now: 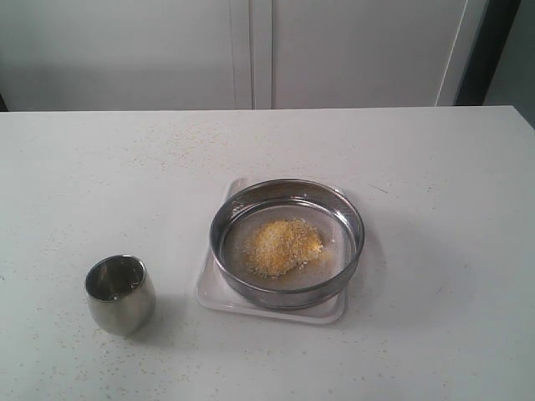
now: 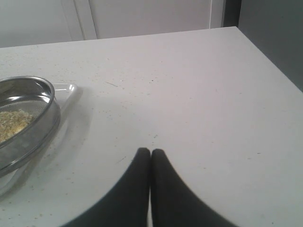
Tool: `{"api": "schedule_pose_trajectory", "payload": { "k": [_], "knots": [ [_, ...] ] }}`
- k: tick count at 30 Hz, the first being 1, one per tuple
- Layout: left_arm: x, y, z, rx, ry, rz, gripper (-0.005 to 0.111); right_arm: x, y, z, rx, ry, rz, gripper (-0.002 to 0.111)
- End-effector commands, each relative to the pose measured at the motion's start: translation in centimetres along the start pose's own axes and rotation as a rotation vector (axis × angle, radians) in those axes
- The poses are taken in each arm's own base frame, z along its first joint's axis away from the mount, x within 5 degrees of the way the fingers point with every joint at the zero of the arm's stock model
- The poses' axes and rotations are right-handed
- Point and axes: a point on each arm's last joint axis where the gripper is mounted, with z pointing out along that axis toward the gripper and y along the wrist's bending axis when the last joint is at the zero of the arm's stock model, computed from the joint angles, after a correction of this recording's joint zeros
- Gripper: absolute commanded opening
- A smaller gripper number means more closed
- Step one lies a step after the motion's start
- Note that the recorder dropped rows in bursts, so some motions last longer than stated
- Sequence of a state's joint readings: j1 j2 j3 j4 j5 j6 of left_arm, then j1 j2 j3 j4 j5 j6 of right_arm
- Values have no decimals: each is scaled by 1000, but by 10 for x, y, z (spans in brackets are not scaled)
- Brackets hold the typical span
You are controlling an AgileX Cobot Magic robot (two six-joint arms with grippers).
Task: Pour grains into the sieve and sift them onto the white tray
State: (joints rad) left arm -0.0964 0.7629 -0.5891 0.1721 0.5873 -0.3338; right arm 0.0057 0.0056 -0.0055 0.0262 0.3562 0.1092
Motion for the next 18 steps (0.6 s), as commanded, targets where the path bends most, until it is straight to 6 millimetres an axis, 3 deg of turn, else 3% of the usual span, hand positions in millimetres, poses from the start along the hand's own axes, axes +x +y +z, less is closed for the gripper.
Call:
{"api": "schedule_pose_trajectory", "payload": {
  "k": [1, 18],
  "knots": [
    [0, 1, -3, -1, -2, -13, 0, 0, 0, 0, 3, -15, 3, 0],
    [0, 1, -3, -1, -2, -13, 0, 0, 1, 0, -20, -12, -1, 0]
  ]
}}
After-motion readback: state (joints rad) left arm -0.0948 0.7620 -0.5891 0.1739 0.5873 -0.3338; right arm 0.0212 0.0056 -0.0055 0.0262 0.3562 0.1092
